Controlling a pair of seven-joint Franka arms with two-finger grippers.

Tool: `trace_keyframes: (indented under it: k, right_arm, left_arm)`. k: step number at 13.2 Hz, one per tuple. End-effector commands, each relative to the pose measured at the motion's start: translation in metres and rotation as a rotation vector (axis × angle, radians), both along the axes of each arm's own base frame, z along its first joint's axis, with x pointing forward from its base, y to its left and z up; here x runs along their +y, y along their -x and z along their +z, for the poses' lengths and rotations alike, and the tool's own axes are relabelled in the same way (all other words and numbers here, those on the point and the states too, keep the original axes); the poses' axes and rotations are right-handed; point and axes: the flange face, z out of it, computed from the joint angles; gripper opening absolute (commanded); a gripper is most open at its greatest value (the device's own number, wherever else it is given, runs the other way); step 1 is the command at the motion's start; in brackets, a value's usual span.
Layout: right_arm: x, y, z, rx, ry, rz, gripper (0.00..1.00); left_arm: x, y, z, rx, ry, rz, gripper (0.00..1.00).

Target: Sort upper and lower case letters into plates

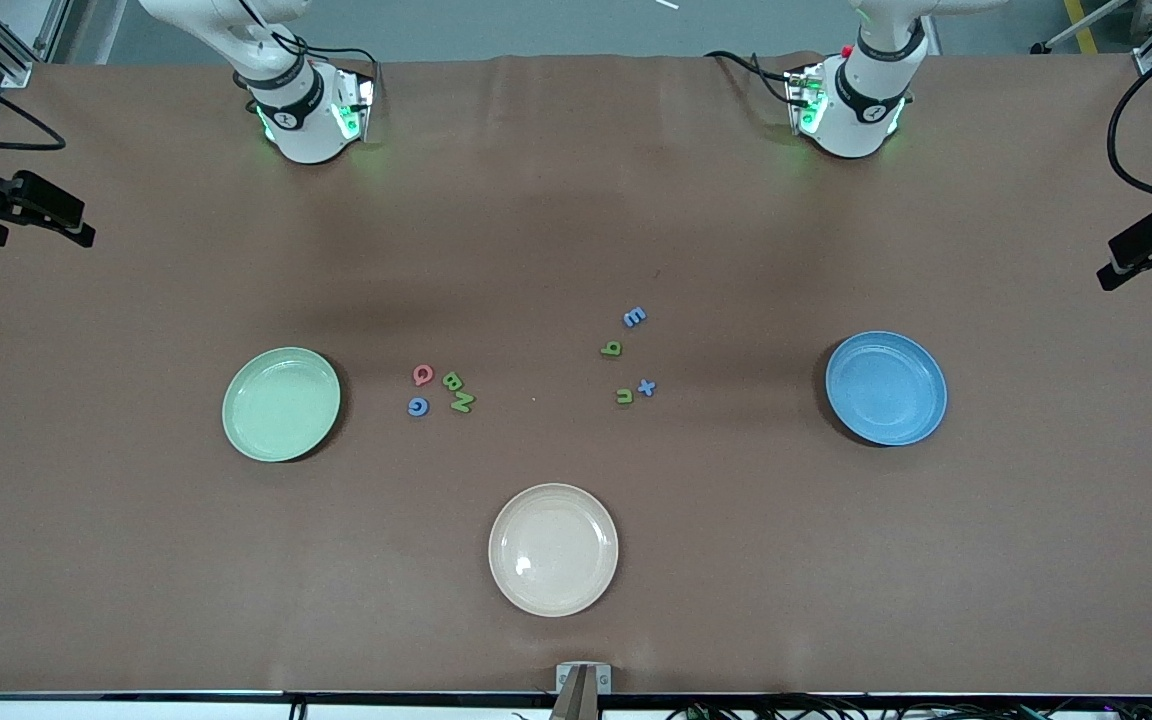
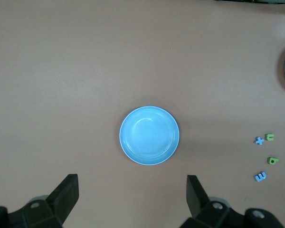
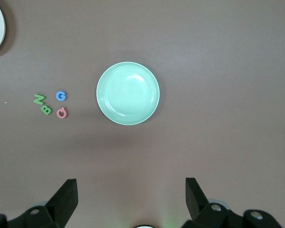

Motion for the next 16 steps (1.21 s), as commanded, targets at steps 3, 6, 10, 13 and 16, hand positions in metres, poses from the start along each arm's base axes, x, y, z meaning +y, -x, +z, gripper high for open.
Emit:
trace_keyframes:
  k: [3,6,10,13,16]
  right_arm:
    - [0.0,0.012,0.002,0.0,-0.008,-0.014,1.0]
    - [0.001,0.011,0.001,0.003,-0.008,-0.012,1.0]
    - [0.0,0.011,0.002,0.002,-0.008,-0.015,1.0]
    - [0.0,0.011,0.01,-0.003,-0.005,-0.028,1.0]
    - [-0.002,0.005,0.004,0.005,0.005,-0.029,1.0]
  left_arm:
    - [0.0,0.005,0.007,0.001,-0.022,-0.014,1.0]
    - [-0.001,0.003,0.002,0.014,-0.02,0.005,1.0]
    - [-0.061,-0.007,-0.032,0.115,-0.01,0.043,1.0]
    - [-0.157,-0.015,-0.072,0.178,-0.024,0.137,1.0]
    - [-0.233,-0.024,-0.133,0.224,-0.044,0.145,1.0]
